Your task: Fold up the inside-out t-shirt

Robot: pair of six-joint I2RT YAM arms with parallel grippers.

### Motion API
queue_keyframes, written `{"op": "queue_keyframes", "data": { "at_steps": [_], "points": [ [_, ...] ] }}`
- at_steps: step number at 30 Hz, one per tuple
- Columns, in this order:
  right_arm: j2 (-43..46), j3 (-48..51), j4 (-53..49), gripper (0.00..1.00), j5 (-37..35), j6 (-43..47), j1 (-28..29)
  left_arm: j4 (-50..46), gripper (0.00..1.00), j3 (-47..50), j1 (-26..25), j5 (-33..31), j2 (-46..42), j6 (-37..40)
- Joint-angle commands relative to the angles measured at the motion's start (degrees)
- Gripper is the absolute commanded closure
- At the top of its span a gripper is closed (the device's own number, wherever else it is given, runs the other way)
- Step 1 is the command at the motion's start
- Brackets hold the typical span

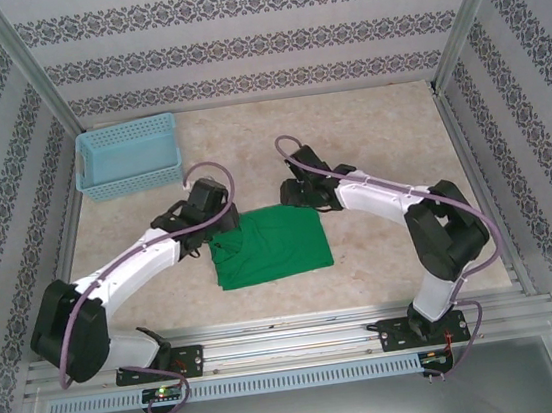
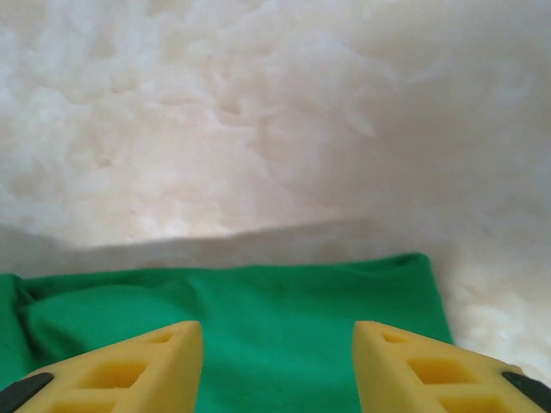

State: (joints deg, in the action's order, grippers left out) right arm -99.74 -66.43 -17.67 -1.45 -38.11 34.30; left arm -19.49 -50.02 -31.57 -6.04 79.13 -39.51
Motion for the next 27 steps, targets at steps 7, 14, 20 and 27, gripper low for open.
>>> {"op": "queue_keyframes", "data": {
  "at_steps": [7,14,20,27],
  "points": [
    [-8.8,1.2,-0.7,0.52,4.2,-3.5,-1.9,7.3,0.72,8.5,-0.2,0.0,7.8,-5.2],
    [2.0,16.3,0.1,0.53,3.1,-8.8,-3.2,15.1,0.78,-4.1,1.7,2.7,21.4,3.2],
    [18.6,31.6,3.7,0.53,-0.4,-20.7,1.7,18.7,0.79,-21.9,1.8,11.7,37.0,7.1],
    [30.1,26.6,-6.2,0.46,-6.0,-16.1,4.8,-0.7,0.56,-37.9,0.9,13.0,36.7,12.6]
  ]
}}
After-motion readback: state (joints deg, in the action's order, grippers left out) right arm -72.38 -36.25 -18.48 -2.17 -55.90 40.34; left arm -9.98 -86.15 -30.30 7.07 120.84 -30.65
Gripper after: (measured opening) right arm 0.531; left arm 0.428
